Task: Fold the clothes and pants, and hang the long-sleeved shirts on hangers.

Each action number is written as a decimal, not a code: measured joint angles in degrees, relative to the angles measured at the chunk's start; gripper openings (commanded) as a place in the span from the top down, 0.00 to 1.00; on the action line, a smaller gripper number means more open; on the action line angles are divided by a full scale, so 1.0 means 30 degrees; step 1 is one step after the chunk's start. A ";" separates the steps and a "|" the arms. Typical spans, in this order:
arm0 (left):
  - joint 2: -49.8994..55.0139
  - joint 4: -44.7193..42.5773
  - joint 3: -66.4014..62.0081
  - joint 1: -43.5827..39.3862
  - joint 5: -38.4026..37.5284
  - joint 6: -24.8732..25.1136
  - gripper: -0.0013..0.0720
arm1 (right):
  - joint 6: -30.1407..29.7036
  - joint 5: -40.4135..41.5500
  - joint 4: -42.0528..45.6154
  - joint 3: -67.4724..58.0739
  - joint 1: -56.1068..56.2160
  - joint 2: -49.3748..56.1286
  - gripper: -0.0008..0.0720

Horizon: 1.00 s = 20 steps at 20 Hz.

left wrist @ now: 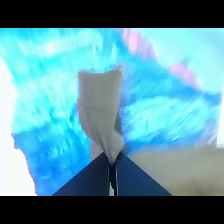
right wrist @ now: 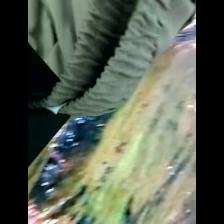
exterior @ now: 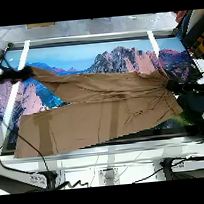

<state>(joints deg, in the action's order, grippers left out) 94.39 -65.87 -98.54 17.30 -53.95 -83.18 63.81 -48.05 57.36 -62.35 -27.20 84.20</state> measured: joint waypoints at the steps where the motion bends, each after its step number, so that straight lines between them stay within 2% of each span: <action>1: -0.0882 -0.0015 0.0000 0.0321 -0.0313 0.0248 0.96 | -0.0408 -0.0692 0.0240 0.0000 -0.0073 -0.0466 0.93; 4: -0.3585 -0.0488 0.0000 0.1122 -0.1800 0.0736 0.96 | -0.1588 -0.2710 0.0685 0.0000 -0.0197 -0.2040 0.94; 7: -0.5807 -0.2368 0.0000 0.1530 -0.3840 0.0903 0.96 | -0.2186 -0.4350 0.0969 0.0000 -0.0233 -0.3381 0.94; 11: -0.7169 -0.4619 0.0007 0.1705 -0.5843 0.0998 0.96 | -0.2805 -0.5406 0.1100 0.0058 -0.0248 -0.4233 0.94; 13: -0.6666 -0.5056 0.0153 0.1588 -0.6266 0.1020 0.96 | -0.2965 -0.4233 0.0685 0.0321 -0.0248 -0.4138 0.94; 16: -0.4583 -0.5238 0.0342 0.1202 -0.6426 0.1020 0.96 | -0.3067 -0.1100 -0.0976 0.1115 -0.0160 -0.3191 0.94; 20: -0.1027 -0.4561 0.0415 0.0670 -0.4408 0.0685 0.96 | -0.3082 0.2812 -0.4590 0.1661 0.0146 -0.0780 0.94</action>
<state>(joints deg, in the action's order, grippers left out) 91.31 -79.55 -97.30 19.31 -67.18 -81.12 54.57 -39.62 43.59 -57.36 -26.76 81.87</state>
